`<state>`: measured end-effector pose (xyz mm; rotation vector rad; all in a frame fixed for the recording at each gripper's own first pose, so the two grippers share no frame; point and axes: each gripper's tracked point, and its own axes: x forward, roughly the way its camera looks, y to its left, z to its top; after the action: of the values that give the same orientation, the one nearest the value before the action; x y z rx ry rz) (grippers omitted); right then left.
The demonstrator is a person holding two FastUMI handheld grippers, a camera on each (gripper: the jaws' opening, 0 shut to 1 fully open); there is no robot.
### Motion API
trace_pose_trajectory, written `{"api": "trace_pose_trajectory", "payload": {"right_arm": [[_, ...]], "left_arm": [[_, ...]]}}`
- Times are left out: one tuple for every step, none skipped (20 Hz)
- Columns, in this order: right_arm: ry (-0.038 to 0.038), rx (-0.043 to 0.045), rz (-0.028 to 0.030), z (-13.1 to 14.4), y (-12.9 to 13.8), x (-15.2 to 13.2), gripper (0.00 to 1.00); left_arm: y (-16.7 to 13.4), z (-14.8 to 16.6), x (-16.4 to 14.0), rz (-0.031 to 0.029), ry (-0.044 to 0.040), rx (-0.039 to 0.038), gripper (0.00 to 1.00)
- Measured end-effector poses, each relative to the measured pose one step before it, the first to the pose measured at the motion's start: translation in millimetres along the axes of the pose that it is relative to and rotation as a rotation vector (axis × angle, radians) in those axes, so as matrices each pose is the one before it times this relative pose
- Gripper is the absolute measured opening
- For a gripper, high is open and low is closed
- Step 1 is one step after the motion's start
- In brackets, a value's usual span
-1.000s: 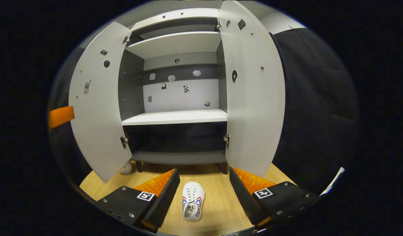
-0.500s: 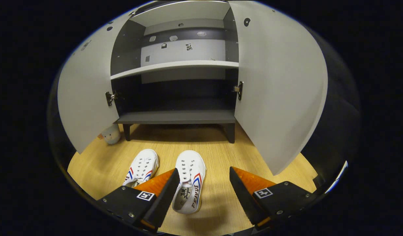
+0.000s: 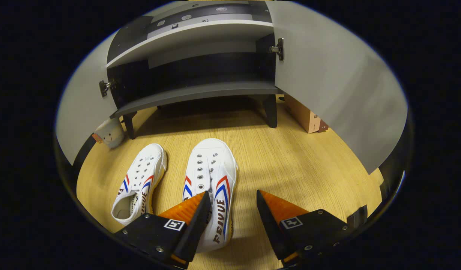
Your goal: Grab one shoe with the right hand and put it into the shoe cabinet, grab the other shoe with the left hand and put it into the shoe cabinet; then close the right door with the right hand and the left door with the left hand.
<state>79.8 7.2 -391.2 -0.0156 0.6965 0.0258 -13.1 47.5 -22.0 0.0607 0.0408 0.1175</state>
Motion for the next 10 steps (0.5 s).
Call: {"api": "trace_pose_trajectory", "payload": {"right_arm": [[0.01183, 0.01469, 0.01192, -2.06, 2.35, 2.92, 0.73], [0.00951, 0.01774, 0.00761, -0.87, 0.83, 3.65, 0.70], [0.00768, 0.01372, 0.00255, -1.45, 0.00, 3.63, 0.64], [0.01024, 0.01200, 0.01401, -3.15, 3.13, 2.33, 0.60], [-0.00263, 0.00835, 0.01240, 1.68, 3.15, -1.21, 0.52], [0.00474, -0.00566, 0.00214, -1.07, 1.71, 1.97, 0.47], [-0.00267, -0.00782, -0.00873, 2.05, -0.83, -2.88, 0.35], [0.00054, -0.00264, -0.00931, 1.23, -1.34, 0.84, 0.33], [-0.00531, -0.00040, -0.01170, 3.42, -1.37, -2.64, 0.24], [-0.00244, -0.00835, -0.01696, 0.81, -2.32, 0.05, 0.14]], "left_arm": [[-0.15, -1.51, 0.09, -0.00022, 0.00313, 0.00183, 0.96], [-0.24, -0.91, 0.67, -0.00006, 0.00229, 0.00019, 0.96], [-0.38, -1.17, 0.16, -0.00041, 0.00605, -0.00280, 0.96], [-0.39, 0.02, 0.16, -0.00065, 0.00205, -0.00695, 0.96], [-1.09, -0.98, 0.04, -0.00201, 0.00159, -0.00922, 0.97], [-0.96, -1.46, 0.61, -0.00254, 0.00414, -0.00854, 0.97], [-0.72, -2.64, -0.06, -0.00142, 0.00579, -0.00578, 0.97], [-0.49, -1.52, -0.05, -0.00136, 0.00568, -0.00144, 0.97], [-0.06, -1.46, -0.32, 0.00006, 0.00396, 0.00077, 0.96], [0.00, -0.90, 0.43, 0.00014, 0.00147, -0.00018, 0.96]]}}
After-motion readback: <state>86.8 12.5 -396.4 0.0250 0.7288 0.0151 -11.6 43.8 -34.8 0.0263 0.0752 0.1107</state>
